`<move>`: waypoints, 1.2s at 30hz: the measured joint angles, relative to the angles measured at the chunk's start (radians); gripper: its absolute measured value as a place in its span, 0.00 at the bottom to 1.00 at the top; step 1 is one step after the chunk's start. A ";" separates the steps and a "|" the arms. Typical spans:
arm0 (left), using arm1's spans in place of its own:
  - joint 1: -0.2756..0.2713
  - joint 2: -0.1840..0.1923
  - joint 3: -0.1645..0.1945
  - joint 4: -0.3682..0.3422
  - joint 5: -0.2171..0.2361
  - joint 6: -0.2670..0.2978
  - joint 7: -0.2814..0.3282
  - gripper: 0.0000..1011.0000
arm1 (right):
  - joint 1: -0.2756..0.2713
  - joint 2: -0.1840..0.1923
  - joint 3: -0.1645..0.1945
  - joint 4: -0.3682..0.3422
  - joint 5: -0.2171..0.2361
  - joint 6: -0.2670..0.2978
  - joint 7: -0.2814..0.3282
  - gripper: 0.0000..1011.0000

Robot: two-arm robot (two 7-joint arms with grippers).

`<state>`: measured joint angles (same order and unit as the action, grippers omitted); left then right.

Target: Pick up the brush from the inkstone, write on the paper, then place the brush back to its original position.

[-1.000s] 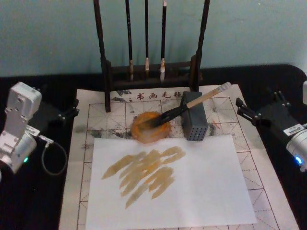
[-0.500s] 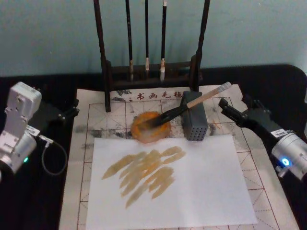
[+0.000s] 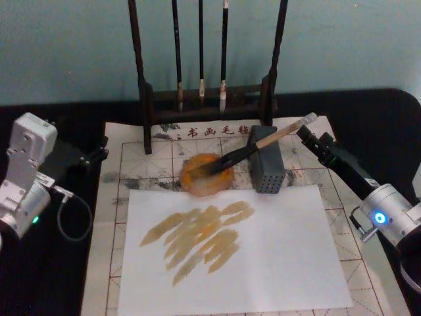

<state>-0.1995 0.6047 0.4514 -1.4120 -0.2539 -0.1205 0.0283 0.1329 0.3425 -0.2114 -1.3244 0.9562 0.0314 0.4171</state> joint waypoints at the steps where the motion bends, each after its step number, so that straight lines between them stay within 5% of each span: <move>1: 0.000 0.000 0.000 0.000 0.000 0.000 0.000 0.99 | 0.003 -0.004 0.000 0.006 0.011 0.002 0.004 0.99; 20: 0.000 0.000 0.000 0.000 0.000 0.000 0.000 0.99 | 0.079 -0.051 -0.030 0.121 0.154 0.033 0.073 0.99; 36: 0.000 0.000 0.000 0.000 0.000 0.000 0.000 0.99 | 0.120 -0.071 -0.070 0.177 0.200 0.018 0.090 0.99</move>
<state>-0.1995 0.6047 0.4514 -1.4120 -0.2539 -0.1206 0.0283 0.2525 0.2712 -0.2816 -1.1475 1.1558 0.0494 0.5075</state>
